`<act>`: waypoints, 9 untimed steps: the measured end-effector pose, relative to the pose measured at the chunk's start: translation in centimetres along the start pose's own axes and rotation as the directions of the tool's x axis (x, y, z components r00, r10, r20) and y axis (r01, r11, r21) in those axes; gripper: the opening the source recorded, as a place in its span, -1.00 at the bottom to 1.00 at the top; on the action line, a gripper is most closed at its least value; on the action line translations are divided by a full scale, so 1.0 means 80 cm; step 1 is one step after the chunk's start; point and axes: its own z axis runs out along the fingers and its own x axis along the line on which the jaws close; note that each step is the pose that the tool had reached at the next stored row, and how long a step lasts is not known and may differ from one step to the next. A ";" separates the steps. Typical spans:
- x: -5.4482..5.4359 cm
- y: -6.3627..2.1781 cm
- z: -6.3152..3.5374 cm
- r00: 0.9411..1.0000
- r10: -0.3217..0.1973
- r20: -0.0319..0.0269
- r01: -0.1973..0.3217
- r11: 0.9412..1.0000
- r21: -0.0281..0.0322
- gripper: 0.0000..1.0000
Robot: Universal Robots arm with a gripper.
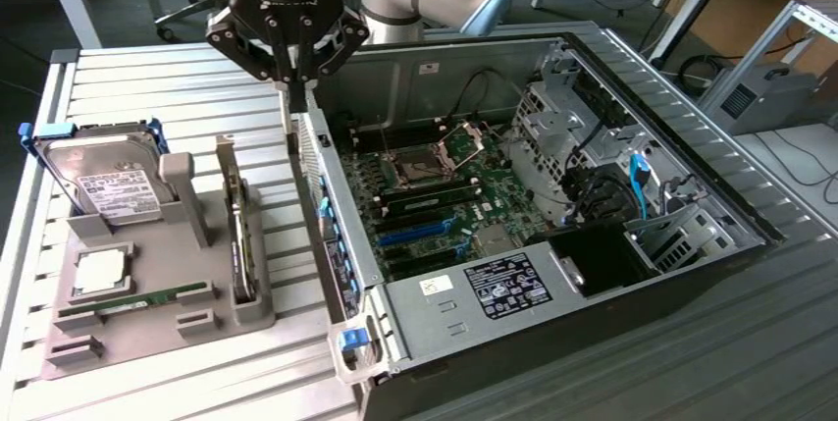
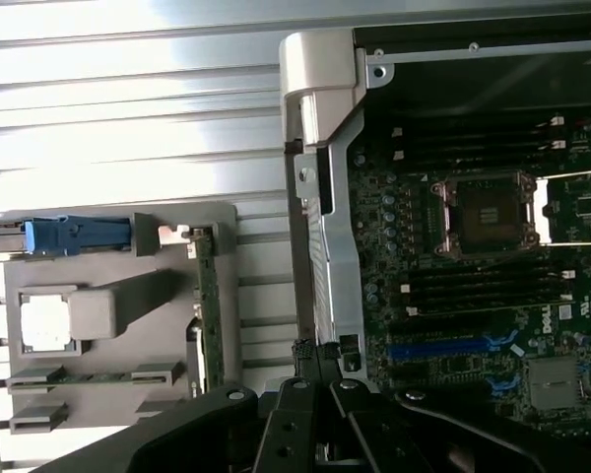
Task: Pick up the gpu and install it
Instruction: 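Reach for the gpu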
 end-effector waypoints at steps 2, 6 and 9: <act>0.003 0.000 0.000 1.000 0.000 0.000 0.000 1.000 0.000 -0.79; 0.010 -0.001 0.000 1.000 0.000 0.000 0.000 1.000 0.000 -0.79; 0.017 -0.001 0.000 1.000 0.000 0.000 0.000 1.000 0.000 -0.79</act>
